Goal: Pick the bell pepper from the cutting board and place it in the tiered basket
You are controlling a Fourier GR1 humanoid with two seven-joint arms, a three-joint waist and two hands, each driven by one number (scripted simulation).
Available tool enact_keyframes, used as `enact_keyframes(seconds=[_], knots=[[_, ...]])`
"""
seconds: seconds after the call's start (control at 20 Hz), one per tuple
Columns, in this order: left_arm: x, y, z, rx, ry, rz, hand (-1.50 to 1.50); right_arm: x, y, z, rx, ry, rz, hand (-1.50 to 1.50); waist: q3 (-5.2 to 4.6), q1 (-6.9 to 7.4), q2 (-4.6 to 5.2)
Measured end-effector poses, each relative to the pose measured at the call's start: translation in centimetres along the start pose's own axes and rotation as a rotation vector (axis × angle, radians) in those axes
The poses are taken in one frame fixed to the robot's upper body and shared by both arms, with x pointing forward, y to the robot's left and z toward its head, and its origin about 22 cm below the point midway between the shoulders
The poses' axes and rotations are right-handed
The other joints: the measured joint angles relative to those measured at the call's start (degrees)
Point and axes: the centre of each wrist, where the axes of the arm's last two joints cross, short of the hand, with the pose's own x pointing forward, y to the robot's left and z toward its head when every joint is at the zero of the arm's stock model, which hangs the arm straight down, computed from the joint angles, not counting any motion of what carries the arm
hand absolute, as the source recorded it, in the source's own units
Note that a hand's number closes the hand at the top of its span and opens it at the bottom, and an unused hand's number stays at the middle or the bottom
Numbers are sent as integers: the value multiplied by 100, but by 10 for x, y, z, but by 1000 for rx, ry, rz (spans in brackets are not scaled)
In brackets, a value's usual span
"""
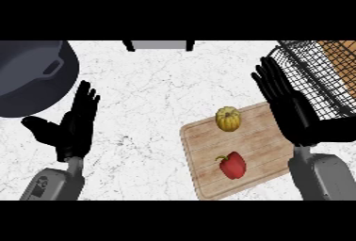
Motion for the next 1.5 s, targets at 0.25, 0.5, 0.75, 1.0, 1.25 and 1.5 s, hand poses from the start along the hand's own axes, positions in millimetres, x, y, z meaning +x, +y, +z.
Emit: enact_keyframes(seconds=[0.25,0.5,0.75,1.0,1.25,1.5], knots=[[-6,-2,1,-145,-25,-90,0,-11,48,2,87,1,142,-150,51,68,90],[-24,5,10,-300,-11,-180,0,-47,98,11,107,29,332,-150,58,120,126],[-37,7,10,-359,-2,-195,0,-73,132,31,132,-93,390,-150,74,101,136],[-47,15,13,-361,6,-208,0,-44,135,40,172,-138,624,-150,66,7,91],[-48,25,14,-341,18,-217,0,-24,106,44,251,-31,1018,-150,34,-133,1],[-51,26,15,-339,26,-216,0,-1,100,49,352,128,1369,-150,18,-193,-33]])
